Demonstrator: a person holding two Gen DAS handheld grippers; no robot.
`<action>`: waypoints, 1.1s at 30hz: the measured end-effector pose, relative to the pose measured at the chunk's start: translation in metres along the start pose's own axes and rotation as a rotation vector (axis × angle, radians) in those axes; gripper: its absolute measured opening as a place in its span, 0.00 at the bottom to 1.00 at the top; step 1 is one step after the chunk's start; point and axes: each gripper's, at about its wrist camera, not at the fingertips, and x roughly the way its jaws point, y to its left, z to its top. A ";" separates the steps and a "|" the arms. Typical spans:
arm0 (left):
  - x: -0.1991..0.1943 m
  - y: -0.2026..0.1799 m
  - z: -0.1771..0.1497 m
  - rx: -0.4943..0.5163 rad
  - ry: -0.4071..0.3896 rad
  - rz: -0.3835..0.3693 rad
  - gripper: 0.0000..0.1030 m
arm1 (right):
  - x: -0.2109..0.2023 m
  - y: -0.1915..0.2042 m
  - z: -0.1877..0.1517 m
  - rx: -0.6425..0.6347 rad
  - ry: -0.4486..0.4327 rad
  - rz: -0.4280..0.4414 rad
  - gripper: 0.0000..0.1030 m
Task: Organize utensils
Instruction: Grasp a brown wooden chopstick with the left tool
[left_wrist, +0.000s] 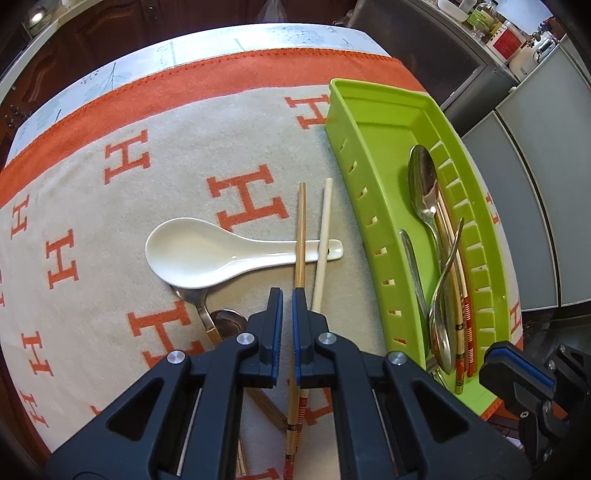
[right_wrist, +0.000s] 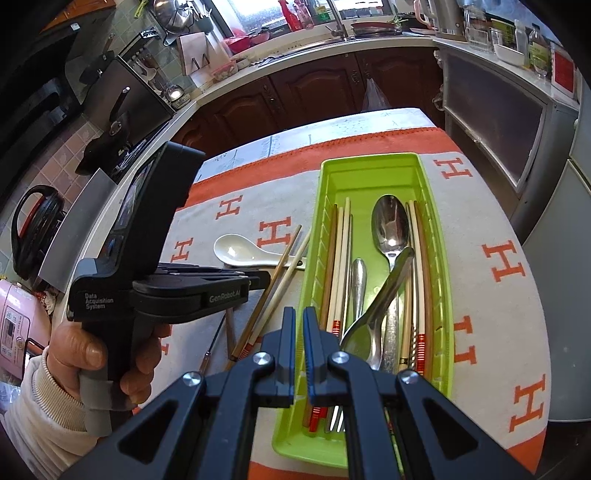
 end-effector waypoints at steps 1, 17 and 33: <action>0.000 -0.001 0.000 0.002 -0.001 0.001 0.01 | 0.000 0.001 0.000 -0.001 0.001 0.002 0.05; 0.003 -0.003 -0.001 -0.001 0.019 -0.020 0.01 | 0.001 0.010 -0.003 -0.024 0.005 0.003 0.05; 0.013 -0.001 0.004 -0.016 0.039 -0.038 0.03 | 0.011 0.013 -0.008 -0.020 0.036 0.016 0.05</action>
